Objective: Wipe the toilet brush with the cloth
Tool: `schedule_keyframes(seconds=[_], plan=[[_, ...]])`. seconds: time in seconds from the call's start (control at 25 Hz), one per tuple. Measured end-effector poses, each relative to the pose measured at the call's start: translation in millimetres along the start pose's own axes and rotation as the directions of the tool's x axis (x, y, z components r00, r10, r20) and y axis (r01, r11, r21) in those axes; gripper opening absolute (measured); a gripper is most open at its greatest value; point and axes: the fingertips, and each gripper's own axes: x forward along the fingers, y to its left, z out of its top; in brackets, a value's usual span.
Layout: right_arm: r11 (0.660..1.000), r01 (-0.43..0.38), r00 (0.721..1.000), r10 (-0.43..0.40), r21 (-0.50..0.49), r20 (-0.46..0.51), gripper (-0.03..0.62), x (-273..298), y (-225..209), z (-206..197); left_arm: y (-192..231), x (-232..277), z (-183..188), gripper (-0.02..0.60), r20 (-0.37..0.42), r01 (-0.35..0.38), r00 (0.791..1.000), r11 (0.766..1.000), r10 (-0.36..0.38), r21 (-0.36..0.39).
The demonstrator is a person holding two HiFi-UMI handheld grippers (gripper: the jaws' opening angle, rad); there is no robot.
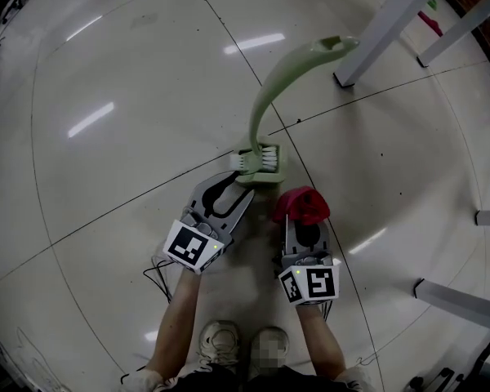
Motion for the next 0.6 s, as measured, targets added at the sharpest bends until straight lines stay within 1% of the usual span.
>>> schedule_keyframes(seconds=[0.04, 0.08, 0.16, 0.24, 0.36, 0.48, 0.6], plan=[[1.000, 0.022, 1.000, -0.022, 0.006, 0.006, 0.031, -3.6, -9.8, 3.5, -5.7, 6.9, -0.3, 0.151, -0.011, 0.041, 0.999, 0.999, -0.040, 0.004], [0.999, 0.040, 0.999, -0.040, 0.005, 0.013, 0.031, -6.6, -17.5, 7.2, -9.7, 13.2, -1.0, 0.153, -0.027, 0.068, 0.997, 0.998, -0.068, 0.014], [0.998, 0.060, 0.998, -0.060, 0.001, 0.025, 0.031, -11.2, -26.9, 13.9, -13.7, 23.0, -3.3, 0.152, -0.056, 0.095, 0.994, 0.995, -0.093, 0.034], [0.998, 0.064, 0.997, -0.064, 0.004, 0.034, 0.031, -14.3, -29.8, 18.2, -14.0, 27.5, -5.0, 0.152, -0.065, 0.096, 0.994, 0.995, -0.093, 0.035], [0.999, 0.047, 0.999, -0.047, 0.002, 0.025, 0.031, -16.5, -24.8, 16.8, -14.9, 25.9, -4.9, 0.150, -0.063, 0.074, 0.995, 0.997, -0.073, 0.016], [1.000, 0.008, 1.000, -0.008, -0.008, -0.013, 0.031, -14.9, -11.9, 4.8, -19.7, 20.1, -5.8, 0.149, -0.067, 0.046, 0.997, 0.999, -0.046, -0.001], [0.999, -0.039, 0.998, 0.039, -0.006, -0.051, 0.031, -9.7, 3.5, -9.4, -32.0, 13.3, -7.0, 0.149, -0.082, 0.062, 0.995, 0.998, -0.062, -0.011]])
